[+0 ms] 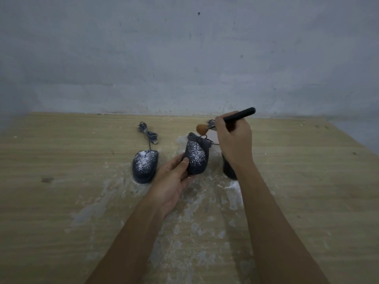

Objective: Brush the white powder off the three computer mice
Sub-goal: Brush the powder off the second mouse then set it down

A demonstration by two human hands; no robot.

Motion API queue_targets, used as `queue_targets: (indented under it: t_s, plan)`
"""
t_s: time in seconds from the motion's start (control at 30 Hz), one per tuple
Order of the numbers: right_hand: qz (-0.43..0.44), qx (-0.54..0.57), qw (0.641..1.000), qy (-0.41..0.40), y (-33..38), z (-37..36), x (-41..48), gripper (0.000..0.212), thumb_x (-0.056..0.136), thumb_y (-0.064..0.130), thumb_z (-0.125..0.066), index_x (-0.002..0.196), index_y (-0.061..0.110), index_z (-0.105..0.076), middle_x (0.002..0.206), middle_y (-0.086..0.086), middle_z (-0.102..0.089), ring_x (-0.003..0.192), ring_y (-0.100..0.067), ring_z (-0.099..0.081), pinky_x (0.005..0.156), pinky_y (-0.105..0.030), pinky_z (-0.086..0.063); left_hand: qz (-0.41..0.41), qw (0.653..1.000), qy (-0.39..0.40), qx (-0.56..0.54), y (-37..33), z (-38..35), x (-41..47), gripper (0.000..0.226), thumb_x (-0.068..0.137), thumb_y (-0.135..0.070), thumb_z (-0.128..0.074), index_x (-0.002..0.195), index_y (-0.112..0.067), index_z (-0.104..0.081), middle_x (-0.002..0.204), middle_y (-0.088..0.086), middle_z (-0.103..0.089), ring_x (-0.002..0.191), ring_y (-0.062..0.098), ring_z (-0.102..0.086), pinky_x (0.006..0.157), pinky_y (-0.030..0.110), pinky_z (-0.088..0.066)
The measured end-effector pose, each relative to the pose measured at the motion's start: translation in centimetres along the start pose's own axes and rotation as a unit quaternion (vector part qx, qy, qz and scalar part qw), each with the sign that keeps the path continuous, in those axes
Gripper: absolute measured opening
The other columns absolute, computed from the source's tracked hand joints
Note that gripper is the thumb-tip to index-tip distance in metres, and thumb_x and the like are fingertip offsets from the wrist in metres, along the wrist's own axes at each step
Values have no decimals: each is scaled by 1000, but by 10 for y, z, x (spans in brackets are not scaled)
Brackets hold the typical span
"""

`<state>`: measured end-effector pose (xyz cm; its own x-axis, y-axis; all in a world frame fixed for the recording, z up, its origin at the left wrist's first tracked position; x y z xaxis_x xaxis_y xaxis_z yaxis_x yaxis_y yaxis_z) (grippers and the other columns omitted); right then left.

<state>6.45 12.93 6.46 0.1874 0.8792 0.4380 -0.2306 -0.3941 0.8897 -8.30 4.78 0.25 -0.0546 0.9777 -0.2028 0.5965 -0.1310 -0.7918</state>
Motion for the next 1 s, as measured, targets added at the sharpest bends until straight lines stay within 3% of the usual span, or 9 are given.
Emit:
queue_targets:
  t_s: [0.13, 0.23, 0.33, 0.43, 0.5, 0.6, 0.77, 0.9, 1.0]
  plan:
    - [12, -77, 994, 76, -6, 3, -1, 14, 93, 28, -65, 86, 17, -65, 70, 7, -61, 54, 2, -53, 49, -12, -38, 4, 1000, 9, 9, 1, -1, 1, 22, 100, -9, -52, 120, -9, -62, 108, 9, -77, 95, 16, -75, 71, 23, -60]
    - [40, -88, 990, 100, -2, -6, -4, 12, 95, 34, -68, 91, 23, -69, 80, 11, -68, 71, -5, -63, 62, -19, -48, 4, 1000, 12, 12, 1, 0, 1, 22, 100, -10, -52, 120, -9, -62, 108, 8, -77, 96, 16, -75, 74, 24, -61]
    - [37, -42, 996, 69, -1, -8, -4, 8, 95, 32, -69, 90, 28, -70, 84, 10, -71, 81, -13, -67, 69, -25, -51, 3, 1000, 12, 10, 1, 0, 0, 21, 100, -10, -51, 119, -9, -62, 107, 8, -77, 95, 16, -75, 75, 25, -61]
    - [14, -36, 999, 33, -5, -3, -2, 13, 93, 31, -67, 90, 18, -71, 78, 3, -69, 68, -13, -63, 60, -28, -47, 5, 1000, 11, 10, 1, 0, 0, 22, 100, -10, -51, 119, -8, -63, 105, 7, -78, 94, 15, -75, 73, 24, -60]
    - [14, -60, 997, 51, -7, -2, -1, 15, 93, 31, -68, 88, 16, -70, 76, 1, -69, 65, -14, -61, 58, -31, -47, 5, 1000, 11, 13, 1, 0, 0, 23, 100, -9, -51, 120, -6, -62, 105, 8, -78, 94, 16, -75, 73, 25, -61]
    - [22, -65, 991, 112, -3, -7, -5, 12, 94, 33, -70, 93, 21, -74, 85, 3, -74, 75, -20, -67, 66, -34, -53, 3, 1000, 16, 21, 0, -2, -1, 24, 101, -10, -51, 122, -5, -61, 106, 9, -77, 94, 17, -75, 72, 25, -61]
    - [13, -20, 999, 38, -3, -3, -2, 15, 92, 29, -68, 91, 15, -72, 79, 0, -71, 65, -12, -60, 59, -28, -45, 3, 1000, 15, 23, 0, -2, -2, 25, 100, -10, -52, 124, -6, -61, 107, 9, -77, 96, 17, -75, 73, 24, -60]
    - [17, -76, 990, 114, -6, -7, -5, 16, 94, 35, -69, 96, 19, -74, 87, 3, -73, 70, -13, -64, 60, -27, -51, -1, 999, 17, 27, 0, -3, -3, 23, 100, -9, -51, 121, -7, -62, 105, 9, -77, 92, 16, -75, 68, 22, -59]
    - [25, -50, 995, 87, -2, -9, -6, 12, 93, 34, -71, 93, 23, -76, 84, 1, -74, 71, -20, -65, 61, -32, -51, -1, 1000, 14, 21, 0, -2, -2, 26, 100, -8, -52, 124, -5, -61, 110, 11, -76, 93, 17, -75, 71, 24, -60]
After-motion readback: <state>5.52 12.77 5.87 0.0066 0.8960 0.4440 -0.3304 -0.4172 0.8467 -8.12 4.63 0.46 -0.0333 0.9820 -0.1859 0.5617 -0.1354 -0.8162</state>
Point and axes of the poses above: each hand's wrist, its own x-axis towards the middle knuckle, its own z-axis out of the back of the hand, y = z × x, the point moved 2 cm from there along x, towards the middle knuckle
